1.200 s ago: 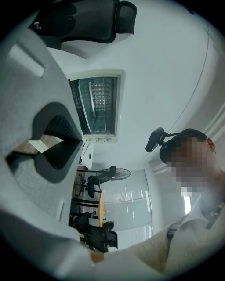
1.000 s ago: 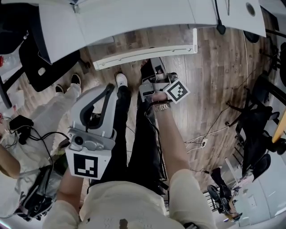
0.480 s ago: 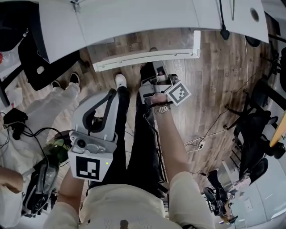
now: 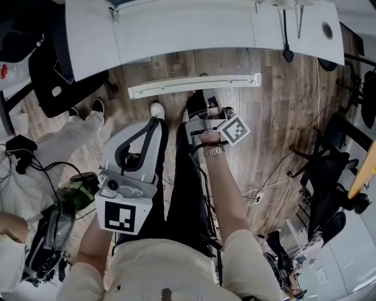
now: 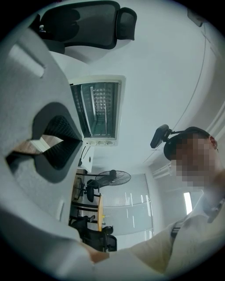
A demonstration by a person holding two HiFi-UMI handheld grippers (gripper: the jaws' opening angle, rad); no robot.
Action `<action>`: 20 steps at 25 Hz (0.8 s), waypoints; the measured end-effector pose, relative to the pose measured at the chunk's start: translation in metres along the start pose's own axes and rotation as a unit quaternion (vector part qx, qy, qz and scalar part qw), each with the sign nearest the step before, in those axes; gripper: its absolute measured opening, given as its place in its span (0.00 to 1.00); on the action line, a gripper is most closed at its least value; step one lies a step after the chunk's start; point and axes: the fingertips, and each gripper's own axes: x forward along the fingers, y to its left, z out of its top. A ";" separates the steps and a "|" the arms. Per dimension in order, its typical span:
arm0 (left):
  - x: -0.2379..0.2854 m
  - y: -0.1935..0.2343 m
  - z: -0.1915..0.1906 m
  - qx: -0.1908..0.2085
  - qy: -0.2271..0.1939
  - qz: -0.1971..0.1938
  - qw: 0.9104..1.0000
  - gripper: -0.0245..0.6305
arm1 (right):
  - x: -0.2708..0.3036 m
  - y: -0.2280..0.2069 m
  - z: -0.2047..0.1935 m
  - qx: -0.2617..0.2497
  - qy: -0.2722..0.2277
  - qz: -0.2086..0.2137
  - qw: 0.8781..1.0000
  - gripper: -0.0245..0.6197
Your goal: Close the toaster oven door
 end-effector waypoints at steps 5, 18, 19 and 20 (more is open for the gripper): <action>-0.001 0.006 0.015 0.006 -0.013 0.004 1.000 0.04 | -0.001 0.010 -0.002 0.008 0.000 -0.008 1.000 0.18; -0.011 0.005 0.066 0.013 -0.046 0.009 0.999 0.04 | -0.008 0.049 0.000 0.022 -0.006 -0.038 0.999 0.18; -0.012 0.007 0.068 0.014 -0.049 0.009 0.999 0.04 | -0.007 0.050 0.000 0.021 -0.006 -0.039 0.999 0.18; -0.013 0.008 0.071 0.015 -0.052 0.009 0.999 0.04 | -0.006 0.052 -0.001 0.020 -0.005 -0.040 0.999 0.18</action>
